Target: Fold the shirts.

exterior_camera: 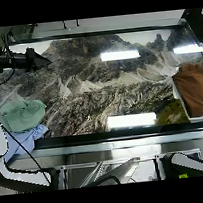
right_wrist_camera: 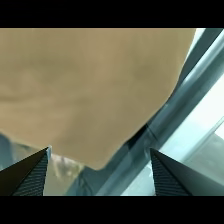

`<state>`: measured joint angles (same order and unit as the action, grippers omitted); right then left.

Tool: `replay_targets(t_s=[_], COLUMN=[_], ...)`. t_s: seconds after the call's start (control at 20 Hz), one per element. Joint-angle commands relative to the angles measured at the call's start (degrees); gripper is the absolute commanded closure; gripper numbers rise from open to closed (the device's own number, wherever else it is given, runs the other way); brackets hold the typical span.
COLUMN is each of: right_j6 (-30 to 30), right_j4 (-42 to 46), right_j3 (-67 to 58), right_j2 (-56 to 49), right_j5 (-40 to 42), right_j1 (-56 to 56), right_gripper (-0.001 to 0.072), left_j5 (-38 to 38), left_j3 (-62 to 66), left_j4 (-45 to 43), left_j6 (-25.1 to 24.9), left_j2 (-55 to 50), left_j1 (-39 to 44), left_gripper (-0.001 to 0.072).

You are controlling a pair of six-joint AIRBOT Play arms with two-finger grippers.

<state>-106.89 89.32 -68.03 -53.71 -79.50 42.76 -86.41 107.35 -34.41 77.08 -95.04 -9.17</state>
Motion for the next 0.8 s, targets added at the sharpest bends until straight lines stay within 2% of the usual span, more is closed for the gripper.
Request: replay_targets(t_s=[0.0, 0.05, 0.1, 0.2, 0.25, 0.4, 0.55, 0.75], right_j6=[1.11, 1.81, 2.84, 8.02, 9.99, 15.98, 19.78, 21.73], right_j4=[-3.28, -6.51, -10.16, -20.33, -25.75, -35.39, -34.95, -34.69], right_j3=[-0.28, -1.01, -1.62, -2.19, -2.19, -2.01, 1.6, 15.47], right_j2=[0.68, 0.94, 1.22, 2.08, 2.62, 4.42, 8.0, 15.91], right_j5=[-0.81, 0.13, 0.68, 1.51, 1.9, 1.05, 0.46, 1.51], right_j1=[-0.09, -0.09, -0.09, -0.09, -0.11, -1.62, -9.64, -23.3], right_gripper=[0.0017, 0.0018, 0.006, 0.0628, 0.0677, 0.0692, 0.0692, 0.0692], left_j5=[-0.17, -0.17, 0.0, 1.01, 1.25, 1.6, 1.6, 2.08], left_j3=[0.11, 0.15, 0.11, 0.11, 0.09, -6.32, -21.86, -46.99], left_j4=[0.13, 0.13, -0.17, -1.14, -3.45, -10.16, -10.16, -10.08], left_j6=[-0.07, -0.07, -0.07, -0.59, -0.76, -1.09, -1.7, -2.71], left_j2=[-0.02, 0.2, 0.96, 3.96, 6.05, 15.65, 27.56, 45.88], left_j1=[0.0, -0.02, -0.07, -0.17, -0.15, -0.15, 0.02, 0.02], left_gripper=[0.0693, 0.0694, 0.0694, 0.0696, 0.0696, 0.0696, 0.0696, 0.0695])
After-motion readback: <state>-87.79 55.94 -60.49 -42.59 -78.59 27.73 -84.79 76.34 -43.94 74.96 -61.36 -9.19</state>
